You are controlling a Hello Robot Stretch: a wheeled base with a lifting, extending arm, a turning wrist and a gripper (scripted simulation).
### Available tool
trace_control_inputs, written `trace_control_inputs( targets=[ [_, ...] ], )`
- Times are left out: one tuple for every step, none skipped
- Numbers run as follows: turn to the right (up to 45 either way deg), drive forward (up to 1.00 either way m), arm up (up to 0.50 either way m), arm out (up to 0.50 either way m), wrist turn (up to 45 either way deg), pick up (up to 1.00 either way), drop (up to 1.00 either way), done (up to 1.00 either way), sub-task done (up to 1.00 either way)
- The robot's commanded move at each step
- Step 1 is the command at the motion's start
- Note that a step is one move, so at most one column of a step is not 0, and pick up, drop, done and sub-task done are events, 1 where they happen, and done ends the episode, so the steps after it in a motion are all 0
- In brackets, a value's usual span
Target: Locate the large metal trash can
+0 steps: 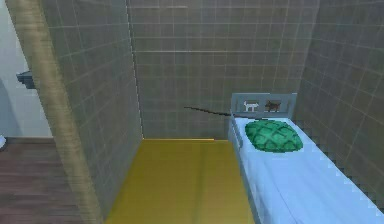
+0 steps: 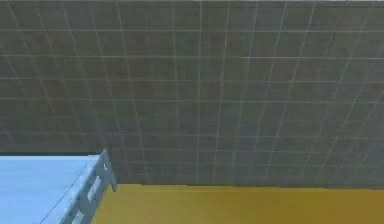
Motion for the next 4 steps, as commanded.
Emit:
trace_control_inputs(
  targets=[
    [0.0, 0.20, 0.00, 0.00, 0.0, 0.00, 0.00, 0.00, 0.00],
    [45.0, 0.00, 0.00, 0.00, 0.0, 0.00, 0.00, 0.00, 0.00],
    [45.0, 0.00, 0.00, 0.00, 0.0, 0.00, 0.00, 0.00, 0.00],
    [0.0, 0.15, 0.00, 0.00, 0.0, 0.00, 0.00, 0.00, 0.00]
  ],
)
